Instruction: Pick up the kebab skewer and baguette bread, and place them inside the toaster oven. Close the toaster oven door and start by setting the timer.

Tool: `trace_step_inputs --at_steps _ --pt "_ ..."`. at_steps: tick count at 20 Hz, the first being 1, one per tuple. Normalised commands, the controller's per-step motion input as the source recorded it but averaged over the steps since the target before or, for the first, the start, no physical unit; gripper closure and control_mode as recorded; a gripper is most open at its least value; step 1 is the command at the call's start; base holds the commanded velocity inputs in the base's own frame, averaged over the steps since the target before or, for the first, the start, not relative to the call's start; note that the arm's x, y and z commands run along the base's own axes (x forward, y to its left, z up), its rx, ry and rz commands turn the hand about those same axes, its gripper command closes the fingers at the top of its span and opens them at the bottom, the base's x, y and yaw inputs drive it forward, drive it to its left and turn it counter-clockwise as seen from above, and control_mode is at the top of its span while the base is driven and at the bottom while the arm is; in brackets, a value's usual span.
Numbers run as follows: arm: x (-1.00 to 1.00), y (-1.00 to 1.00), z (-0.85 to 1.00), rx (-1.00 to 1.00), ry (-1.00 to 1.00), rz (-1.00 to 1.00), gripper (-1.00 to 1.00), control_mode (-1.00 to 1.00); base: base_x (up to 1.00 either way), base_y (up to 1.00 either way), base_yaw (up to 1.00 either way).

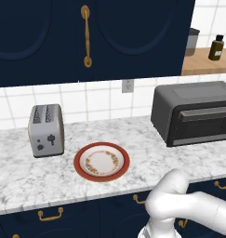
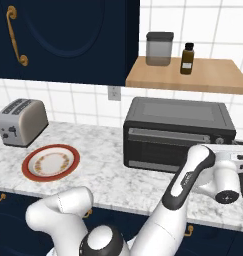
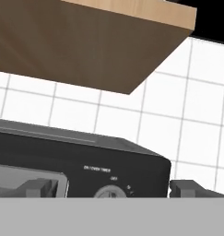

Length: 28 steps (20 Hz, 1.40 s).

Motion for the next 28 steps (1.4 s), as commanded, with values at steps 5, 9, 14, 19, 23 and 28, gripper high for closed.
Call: trace_step_inputs --at_steps 5,9,14,19,23,28 --pt "0.03 -0.25 0.00 0.00 -0.04 0.00 -1.00 -1.00 0.00 0.00 0.00" --pt "0.01 -0.34 0.00 0.00 -0.04 0.00 -1.00 -1.00 0.00 0.00 0.00" --pt "0.02 -0.21 0.00 0.00 -0.03 -0.04 -1.00 -1.00 0.00 0.00 0.00" --pt "0.01 -0.20 -0.15 0.00 0.00 -0.06 -1.00 -1.00 0.00 0.00 0.00" --pt "0.20 0.00 -0.29 0.00 0.00 -0.03 -1.00 -1.00 0.00 0.00 0.00" --pt "0.33 -0.02 -0.09 0.00 -0.01 -0.03 -1.00 -1.00 0.00 0.00 0.00"
